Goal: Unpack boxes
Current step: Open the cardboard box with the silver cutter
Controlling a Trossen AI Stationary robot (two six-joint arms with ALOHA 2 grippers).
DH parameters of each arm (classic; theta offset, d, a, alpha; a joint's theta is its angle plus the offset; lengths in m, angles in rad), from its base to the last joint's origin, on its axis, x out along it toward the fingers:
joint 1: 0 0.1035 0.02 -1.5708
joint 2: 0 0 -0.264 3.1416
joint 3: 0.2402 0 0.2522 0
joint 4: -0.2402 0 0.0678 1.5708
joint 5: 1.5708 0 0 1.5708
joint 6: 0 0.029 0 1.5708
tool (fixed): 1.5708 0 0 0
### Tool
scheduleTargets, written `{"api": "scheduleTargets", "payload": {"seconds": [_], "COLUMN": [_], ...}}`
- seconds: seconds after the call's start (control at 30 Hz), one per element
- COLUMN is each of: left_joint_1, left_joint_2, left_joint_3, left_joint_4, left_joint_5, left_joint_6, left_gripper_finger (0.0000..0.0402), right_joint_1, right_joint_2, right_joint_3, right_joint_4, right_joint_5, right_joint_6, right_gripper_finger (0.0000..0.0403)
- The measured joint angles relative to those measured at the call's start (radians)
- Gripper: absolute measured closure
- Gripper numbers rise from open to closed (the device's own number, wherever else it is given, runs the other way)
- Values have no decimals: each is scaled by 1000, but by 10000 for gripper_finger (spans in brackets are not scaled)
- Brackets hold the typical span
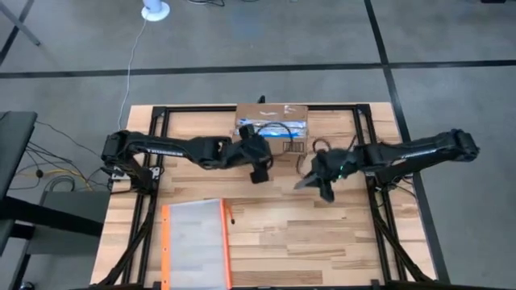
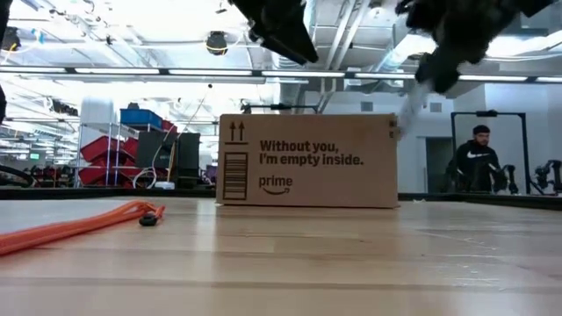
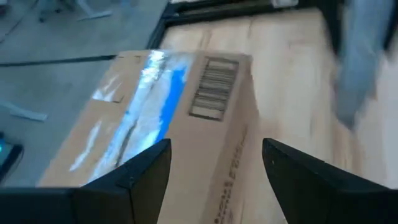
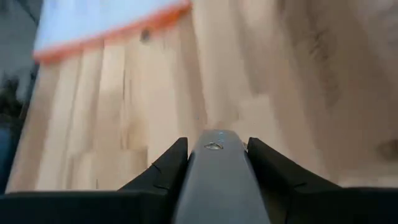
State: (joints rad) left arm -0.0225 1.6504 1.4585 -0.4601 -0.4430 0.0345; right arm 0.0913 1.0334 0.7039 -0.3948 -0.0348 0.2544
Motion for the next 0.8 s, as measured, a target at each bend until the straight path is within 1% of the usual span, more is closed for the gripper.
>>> {"api": "scheduleTargets", "payload": {"seconds": [0.07, 0.13, 0.23, 0.3, 0.4, 0.43, 0.53, 0.67, 0.7, 0.73, 0.8], "left_joint_1": [14, 32, 52, 56, 64, 64, 64, 63, 63, 63, 63], "left_joint_2": [-32, -51, -50, -48, -47, -45, -44, -44, -43, -43, -43], "left_joint_3": [-1, -4, -8, -10, -9, -9, -9, -9, -9, -9, -9], "left_joint_4": [9, 15, 10, 6, 20, 18, 15, -8, -11, -13, -16], "left_joint_5": [58, 106, 151, 204, 258, 260, 263, 268, 269, 272, 275], "left_joint_6": [-43, -71, -76, -77, -74, -67, -46, -40, -39, -39, -39], "left_gripper_finger": [171, 175, 181, 183, 184, 185, 185, 185, 185, 185, 185], "right_joint_1": [0, 5, 9, 8, 4, 8, 16, 22, 25, 25, 26], "right_joint_2": [9, 39, 102, 129, 203, 233, 293, 382, 391, 397, 403], "right_joint_3": [-30, -80, -152, -174, -207, -218, -226, -228, -229, -229, -229], "right_joint_4": [151, 273, 430, 547, 569, 567, 653, 670, 669, 672, 655], "right_joint_5": [-1, 25, 17, 29, 42, 41, 38, 49, 47, 50, 30], "right_joint_6": [3, 7, 16, 16, 17, 16, 7, 9, 14, 14, 18], "right_gripper_finger": [286, 286, 286, 286, 286, 286, 286, 286, 282, 268, 231]}}
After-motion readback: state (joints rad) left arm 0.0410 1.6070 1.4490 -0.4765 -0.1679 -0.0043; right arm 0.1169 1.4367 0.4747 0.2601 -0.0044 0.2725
